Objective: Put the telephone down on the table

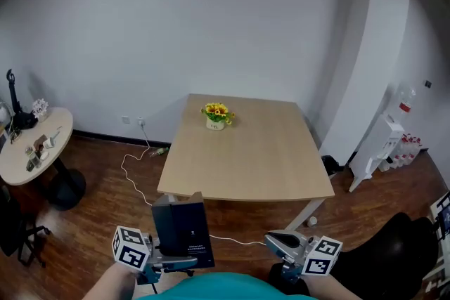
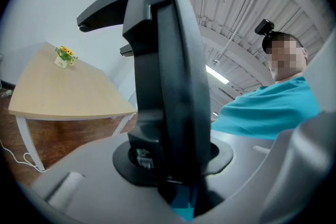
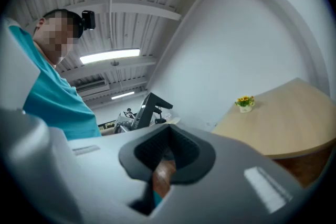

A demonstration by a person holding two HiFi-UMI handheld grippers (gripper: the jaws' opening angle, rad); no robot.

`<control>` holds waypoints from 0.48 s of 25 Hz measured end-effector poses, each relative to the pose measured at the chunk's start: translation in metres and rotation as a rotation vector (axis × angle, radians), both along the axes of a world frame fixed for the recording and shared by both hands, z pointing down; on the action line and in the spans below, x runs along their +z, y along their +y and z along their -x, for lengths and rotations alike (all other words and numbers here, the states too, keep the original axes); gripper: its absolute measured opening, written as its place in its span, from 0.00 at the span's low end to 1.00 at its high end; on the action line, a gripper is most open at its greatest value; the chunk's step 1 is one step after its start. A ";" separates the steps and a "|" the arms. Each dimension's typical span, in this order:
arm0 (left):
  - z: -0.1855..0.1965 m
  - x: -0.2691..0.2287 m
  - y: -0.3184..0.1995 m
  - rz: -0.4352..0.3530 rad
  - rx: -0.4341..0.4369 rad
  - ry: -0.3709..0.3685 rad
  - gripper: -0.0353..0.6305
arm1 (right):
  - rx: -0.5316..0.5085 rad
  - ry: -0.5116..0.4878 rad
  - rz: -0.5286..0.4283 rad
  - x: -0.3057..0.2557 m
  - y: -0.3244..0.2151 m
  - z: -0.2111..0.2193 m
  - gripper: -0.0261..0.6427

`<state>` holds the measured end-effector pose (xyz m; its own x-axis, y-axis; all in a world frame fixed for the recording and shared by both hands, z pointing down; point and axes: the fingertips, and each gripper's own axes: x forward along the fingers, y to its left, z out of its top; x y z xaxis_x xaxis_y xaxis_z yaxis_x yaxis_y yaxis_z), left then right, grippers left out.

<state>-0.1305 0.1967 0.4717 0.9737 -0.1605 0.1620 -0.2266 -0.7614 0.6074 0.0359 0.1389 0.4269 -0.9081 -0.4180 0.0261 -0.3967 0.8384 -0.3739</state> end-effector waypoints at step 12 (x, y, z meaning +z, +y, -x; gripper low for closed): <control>0.073 0.007 -0.104 0.016 0.029 0.014 0.32 | 0.018 0.039 0.066 0.004 -0.098 0.068 0.04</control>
<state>-0.2040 0.0922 0.4785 0.9800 -0.1296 0.1508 -0.1960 -0.7580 0.6221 -0.0323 0.0405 0.4306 -0.8983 -0.4302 0.0892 -0.4265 0.8049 -0.4126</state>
